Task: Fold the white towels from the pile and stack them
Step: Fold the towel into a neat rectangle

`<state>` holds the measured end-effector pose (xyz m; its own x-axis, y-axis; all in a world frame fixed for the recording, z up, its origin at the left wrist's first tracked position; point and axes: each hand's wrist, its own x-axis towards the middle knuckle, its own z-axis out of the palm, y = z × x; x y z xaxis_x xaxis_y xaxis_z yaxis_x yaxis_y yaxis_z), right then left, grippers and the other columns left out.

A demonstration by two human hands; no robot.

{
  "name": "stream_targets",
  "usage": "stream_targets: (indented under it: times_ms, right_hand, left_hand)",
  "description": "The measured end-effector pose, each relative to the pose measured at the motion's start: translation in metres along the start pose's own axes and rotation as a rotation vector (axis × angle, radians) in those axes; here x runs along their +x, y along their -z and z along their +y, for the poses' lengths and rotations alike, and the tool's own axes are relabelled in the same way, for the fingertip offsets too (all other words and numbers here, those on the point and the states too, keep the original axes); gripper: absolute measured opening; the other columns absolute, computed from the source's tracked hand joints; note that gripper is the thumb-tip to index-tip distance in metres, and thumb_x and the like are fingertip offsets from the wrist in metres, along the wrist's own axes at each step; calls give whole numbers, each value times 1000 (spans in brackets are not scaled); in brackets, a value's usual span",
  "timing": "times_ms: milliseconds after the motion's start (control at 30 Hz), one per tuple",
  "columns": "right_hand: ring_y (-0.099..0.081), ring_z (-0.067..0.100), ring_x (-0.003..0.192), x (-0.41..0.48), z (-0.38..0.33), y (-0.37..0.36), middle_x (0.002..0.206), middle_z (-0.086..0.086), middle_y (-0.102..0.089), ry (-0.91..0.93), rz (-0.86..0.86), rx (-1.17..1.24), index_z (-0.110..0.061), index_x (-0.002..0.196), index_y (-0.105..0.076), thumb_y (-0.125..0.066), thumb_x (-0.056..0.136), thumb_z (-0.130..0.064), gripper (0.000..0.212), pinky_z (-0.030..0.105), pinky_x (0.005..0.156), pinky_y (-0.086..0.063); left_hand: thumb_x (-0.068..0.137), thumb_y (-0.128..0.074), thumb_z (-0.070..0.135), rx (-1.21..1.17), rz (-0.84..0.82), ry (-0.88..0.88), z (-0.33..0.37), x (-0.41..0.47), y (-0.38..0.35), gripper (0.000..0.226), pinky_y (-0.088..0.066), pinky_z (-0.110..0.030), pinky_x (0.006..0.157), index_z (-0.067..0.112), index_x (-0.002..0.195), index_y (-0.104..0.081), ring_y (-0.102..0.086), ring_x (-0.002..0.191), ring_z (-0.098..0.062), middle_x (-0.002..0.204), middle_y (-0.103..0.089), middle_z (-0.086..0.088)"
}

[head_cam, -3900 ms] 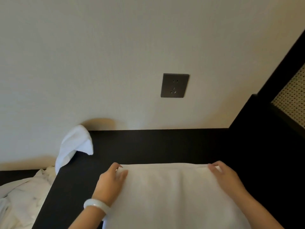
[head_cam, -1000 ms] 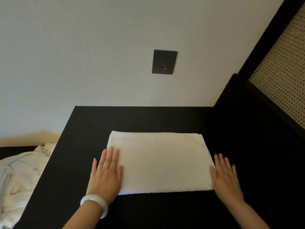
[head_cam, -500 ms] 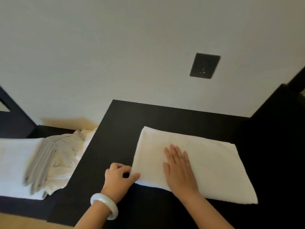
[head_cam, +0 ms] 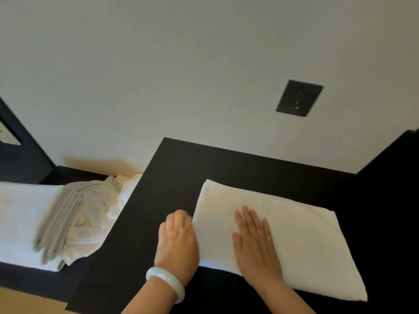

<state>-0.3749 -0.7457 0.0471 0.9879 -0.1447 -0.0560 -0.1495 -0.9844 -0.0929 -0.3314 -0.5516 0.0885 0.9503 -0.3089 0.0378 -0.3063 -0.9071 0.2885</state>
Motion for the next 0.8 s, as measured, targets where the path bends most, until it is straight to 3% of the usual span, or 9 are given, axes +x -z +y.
stream_targets:
  times_ms: [67, 100, 167, 267, 400, 500, 600, 733, 800]
  right_hand:
    - [30, 13, 143, -1, -1, 1, 157, -6, 32, 1, -7, -14, -28, 149, 27, 6, 96, -50, 62, 36, 111, 28]
    - [32, 15, 143, -1, -1, 1, 156, -5, 35, 10, -20, -39, -26, 149, 29, 8, 95, -50, 63, 37, 111, 28]
    - [33, 17, 142, -2, -2, 1, 157, -1, 33, 34, -28, -80, -22, 150, 27, 3, 97, -45, 62, 40, 111, 27]
    - [21, 14, 146, -5, 4, 3, 161, -2, 18, -15, 63, -30, -19, 152, 15, 4, 96, -40, 60, 38, 114, 19]
    - [27, 3, 142, -26, 68, 6, 161, -12, 20, -275, 87, 47, -28, 149, 25, -9, 102, -46, 60, 29, 112, 30]
    - [26, 2, 144, -53, 127, 12, 162, -12, 20, -395, 95, -6, -30, 151, 23, -9, 101, -49, 62, 31, 118, 22]
    - [25, -2, 144, -62, 158, 16, 162, -14, 19, -395, 74, 35, -34, 150, 23, -9, 102, -48, 59, 29, 120, 15]
    - [7, 12, 151, -49, 171, 32, 166, 0, 1, -685, 81, 4, -20, 157, 3, -13, 105, -43, 58, 39, 124, 2]
    - [2, 17, 153, -30, 150, 42, 166, 2, -4, -653, 227, -83, -17, 158, -6, -20, 105, -41, 60, 40, 124, 2]
  left_hand:
    - [93, -42, 27, -4, 15, -193, 25, 15, -14, 49, -30, -38, 113, 18, 141, -46, -36, 138, -23, 151, -37, -4]
    - [98, -33, 28, 29, -33, -285, 39, 23, -22, 55, -17, -41, 120, 15, 152, -30, -18, 149, -25, 162, -20, -6]
    - [103, -12, 32, 91, -142, -327, 54, 35, -39, 57, 9, -43, 121, 18, 155, 5, 18, 149, -23, 163, 15, -3]
    - [90, 18, 43, 188, -134, -255, 50, 41, -57, 63, 20, -49, 116, 26, 150, 26, 32, 143, -22, 158, 30, 1]
    - [83, 23, 52, 170, -126, -161, 38, 45, -60, 68, 15, -58, 115, 29, 147, 29, 29, 145, -24, 154, 34, 5]
    - [83, 24, 54, 145, -129, -167, 36, 46, -61, 68, 8, -57, 117, 29, 146, 30, 30, 144, -23, 155, 33, 5]
    - [79, 33, 56, 111, -111, -178, 36, 45, -62, 72, 6, -53, 119, 29, 145, 31, 31, 143, -22, 155, 33, 5]
    - [75, 40, 53, 105, -116, -181, 37, 45, -61, 76, 3, -51, 121, 27, 145, 30, 28, 144, -24, 157, 29, 3]
    - [73, 42, 53, 101, -115, -167, 39, 45, -61, 80, 1, -52, 120, 26, 147, 27, 26, 145, -25, 158, 27, 2]
